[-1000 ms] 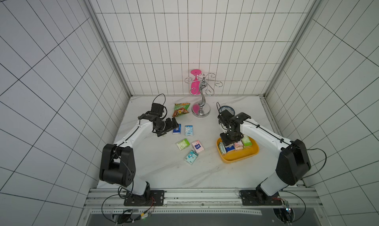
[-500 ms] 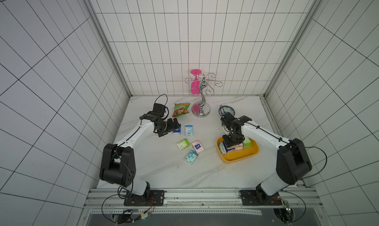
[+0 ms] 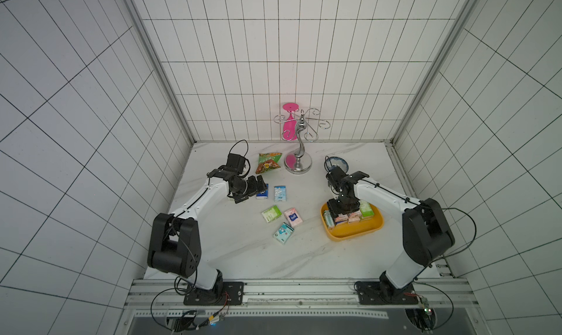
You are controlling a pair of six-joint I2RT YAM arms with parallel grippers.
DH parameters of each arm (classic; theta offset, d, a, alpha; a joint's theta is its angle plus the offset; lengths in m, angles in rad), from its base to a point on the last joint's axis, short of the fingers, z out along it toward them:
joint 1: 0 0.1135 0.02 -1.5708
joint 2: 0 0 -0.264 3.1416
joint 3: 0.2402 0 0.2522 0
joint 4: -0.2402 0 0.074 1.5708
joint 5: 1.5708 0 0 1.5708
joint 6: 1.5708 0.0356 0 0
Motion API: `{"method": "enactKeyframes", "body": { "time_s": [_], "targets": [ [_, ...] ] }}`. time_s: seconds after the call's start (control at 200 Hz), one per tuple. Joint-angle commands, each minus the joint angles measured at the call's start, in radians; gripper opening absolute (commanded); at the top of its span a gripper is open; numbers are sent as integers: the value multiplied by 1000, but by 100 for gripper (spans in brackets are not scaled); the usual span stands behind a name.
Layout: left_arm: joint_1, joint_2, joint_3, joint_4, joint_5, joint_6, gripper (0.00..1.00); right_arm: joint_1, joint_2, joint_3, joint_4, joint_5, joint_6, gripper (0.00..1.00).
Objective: Put the pocket tissues into the storage box
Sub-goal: Place the pocket tissues in the storage box.
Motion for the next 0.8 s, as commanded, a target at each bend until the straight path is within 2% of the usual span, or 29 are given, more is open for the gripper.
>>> {"method": "enactKeyframes", "body": {
  "time_s": [0.0,0.15,0.29,0.5,0.66,0.795],
  "targets": [
    [-4,-16,1,41,-1,-1,98,-8,-98,6,-96,44,66,69],
    [-13,1,28,63,7,-10,98,-38,-198,-19,-193,74,174,68],
    [-18,7,39,63,13,-6,98,-155,-277,-37,-220,59,227,63],
    [-18,-8,9,65,16,-3,98,-375,-287,-71,-219,29,197,56],
    [-16,-17,-13,68,10,0,98,-545,-280,-128,-170,-15,161,45],
    [-15,-20,-16,65,8,2,98,-606,-263,-184,-120,-98,161,42]
  ]
}}
